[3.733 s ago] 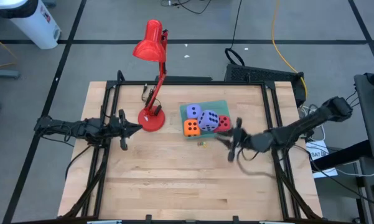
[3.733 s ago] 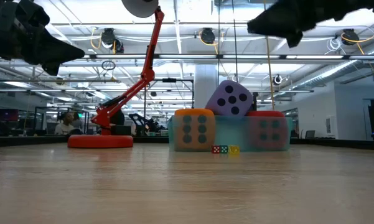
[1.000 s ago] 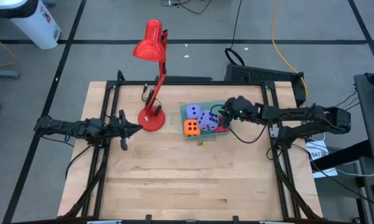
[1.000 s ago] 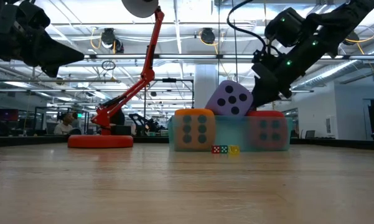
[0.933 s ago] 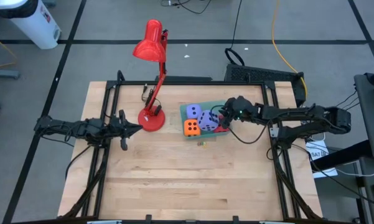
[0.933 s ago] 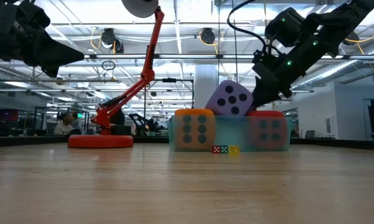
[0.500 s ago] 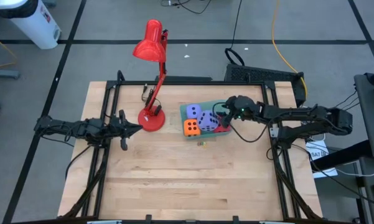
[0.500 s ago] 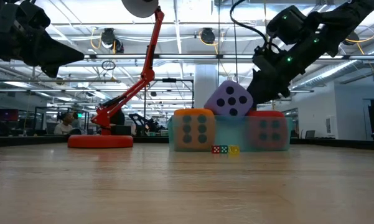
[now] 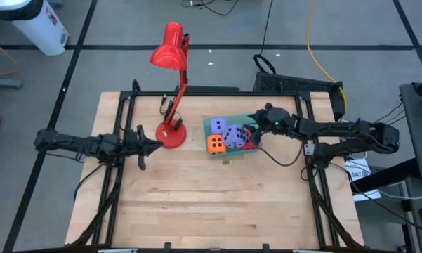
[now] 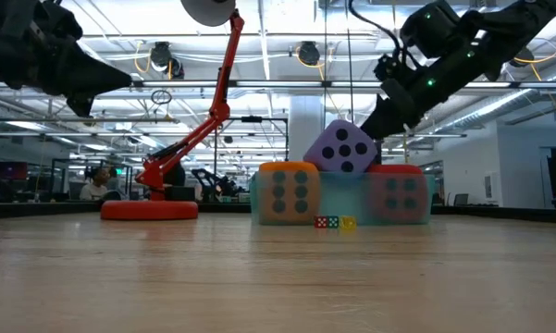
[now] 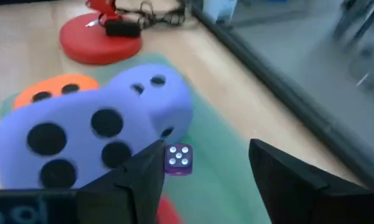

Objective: Pick & Place Dice
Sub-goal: Put the small violet dice into the bin, then put the small yellow dice into the bin

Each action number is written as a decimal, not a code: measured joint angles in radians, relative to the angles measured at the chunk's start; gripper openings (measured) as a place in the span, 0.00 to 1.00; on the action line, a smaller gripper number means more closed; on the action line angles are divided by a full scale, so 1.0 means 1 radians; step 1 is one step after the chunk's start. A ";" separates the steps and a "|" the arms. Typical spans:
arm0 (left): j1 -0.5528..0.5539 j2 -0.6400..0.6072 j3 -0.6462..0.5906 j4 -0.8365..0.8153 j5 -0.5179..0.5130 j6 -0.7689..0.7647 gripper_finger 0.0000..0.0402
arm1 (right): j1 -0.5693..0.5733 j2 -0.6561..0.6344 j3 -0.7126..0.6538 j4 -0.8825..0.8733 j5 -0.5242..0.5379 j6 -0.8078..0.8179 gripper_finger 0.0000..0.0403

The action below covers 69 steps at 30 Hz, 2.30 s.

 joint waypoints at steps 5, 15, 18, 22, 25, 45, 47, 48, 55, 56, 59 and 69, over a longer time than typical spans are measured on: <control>0.000 0.164 0.029 0.130 0.011 0.003 0.01 | 0.024 -0.010 0.000 0.046 0.017 -0.199 0.61; 0.002 0.628 0.360 0.098 0.019 0.023 0.01 | 0.082 -0.015 0.000 0.099 0.017 -0.364 0.70; 0.016 0.764 0.493 0.075 0.019 0.064 0.00 | 0.095 -0.015 0.000 0.129 0.040 -0.391 0.70; 0.051 0.924 0.621 0.089 0.023 0.127 0.00 | 0.109 -0.015 0.000 0.178 0.040 -0.428 0.70; 0.089 1.019 0.697 0.106 0.039 0.183 0.00 | 0.124 -0.015 0.000 0.204 0.039 -0.469 0.72; 0.295 1.511 1.066 0.213 0.361 0.254 0.00 | 0.139 -0.006 0.000 0.246 0.066 -0.569 0.72; 0.296 1.534 1.095 0.211 0.365 0.247 0.00 | 0.139 -0.002 0.000 0.247 0.066 -0.572 0.72; 0.296 1.545 1.108 0.211 0.367 0.247 0.00 | 0.139 0.000 0.000 0.247 0.066 -0.572 0.72; 0.332 1.599 1.160 0.181 0.395 0.246 0.00 | 0.139 0.002 0.000 0.260 0.065 -0.584 0.72; 0.340 1.607 1.165 0.185 0.407 0.238 0.00 | 0.139 0.002 0.000 0.261 0.065 -0.584 0.72; 0.359 1.629 1.180 0.181 0.421 0.233 0.00 | 0.139 0.002 0.000 0.262 0.065 -0.584 0.72; 0.393 1.636 1.184 0.148 0.436 0.232 0.00 | 0.139 0.002 0.000 0.294 0.066 -0.567 0.72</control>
